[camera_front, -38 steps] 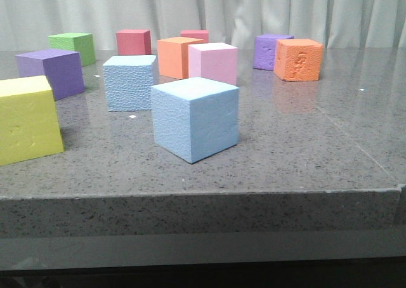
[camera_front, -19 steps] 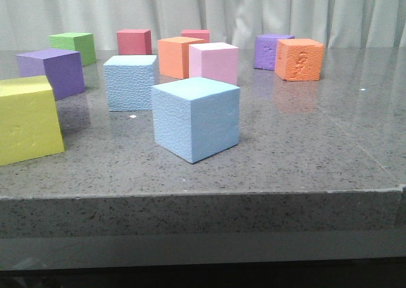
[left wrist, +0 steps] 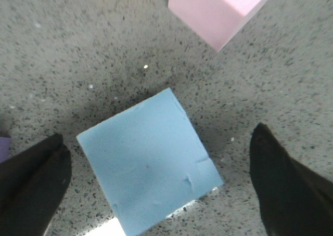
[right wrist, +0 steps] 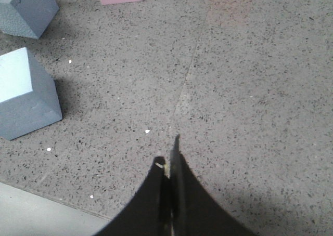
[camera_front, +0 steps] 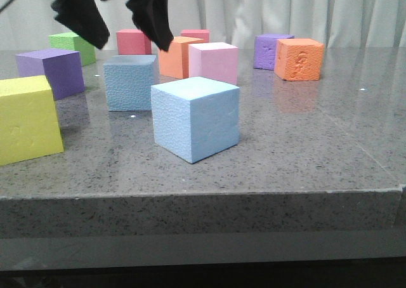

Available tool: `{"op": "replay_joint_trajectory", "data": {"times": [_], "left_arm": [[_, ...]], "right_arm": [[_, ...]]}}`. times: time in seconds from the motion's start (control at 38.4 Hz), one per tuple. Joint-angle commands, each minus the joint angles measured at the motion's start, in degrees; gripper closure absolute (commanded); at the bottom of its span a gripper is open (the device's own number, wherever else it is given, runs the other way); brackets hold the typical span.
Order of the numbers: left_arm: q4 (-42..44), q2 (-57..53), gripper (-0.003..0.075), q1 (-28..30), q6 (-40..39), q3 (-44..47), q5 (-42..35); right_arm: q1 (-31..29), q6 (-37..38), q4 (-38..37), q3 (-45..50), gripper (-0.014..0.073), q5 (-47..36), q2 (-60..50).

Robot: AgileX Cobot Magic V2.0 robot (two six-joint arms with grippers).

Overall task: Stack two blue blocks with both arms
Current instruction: 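Lower the left gripper around the textured blue cube and close it, then lift the textured blue cube with the left gripper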

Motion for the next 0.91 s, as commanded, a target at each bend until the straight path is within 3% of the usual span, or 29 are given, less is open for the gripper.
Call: {"op": "replay_joint_trajectory", "data": {"times": [0.0, 0.39, 0.47, 0.62, 0.7, 0.88], "left_arm": [[0.17, -0.72, 0.0048, -0.29, 0.03, -3.22, 0.21], [0.25, 1.93, 0.0052, -0.29, 0.03, -3.60, 1.67], [0.25, 1.93, 0.0100, -0.29, 0.03, -3.84, 2.04], [0.25, 1.84, 0.0285, -0.29, 0.03, -3.91, 2.29], [0.25, 1.84, 0.0341, -0.29, 0.03, -4.09, 2.68], [0.25, 0.86, 0.0353, -0.29, 0.03, -6.27, 5.22]], "right_arm": [[-0.47, -0.32, 0.27, -1.55, 0.0661, -3.17, -0.57], [-0.47, -0.32, 0.27, -1.55, 0.0661, -3.17, -0.57], [-0.47, -0.32, 0.27, -1.55, 0.0661, -3.17, -0.57], [-0.47, -0.32, 0.27, -1.55, 0.0661, -3.17, -0.57], [-0.47, -0.32, 0.27, -1.55, 0.0661, -3.17, -0.57], [-0.47, -0.32, 0.27, -1.55, 0.0661, -3.17, -0.57]]}}
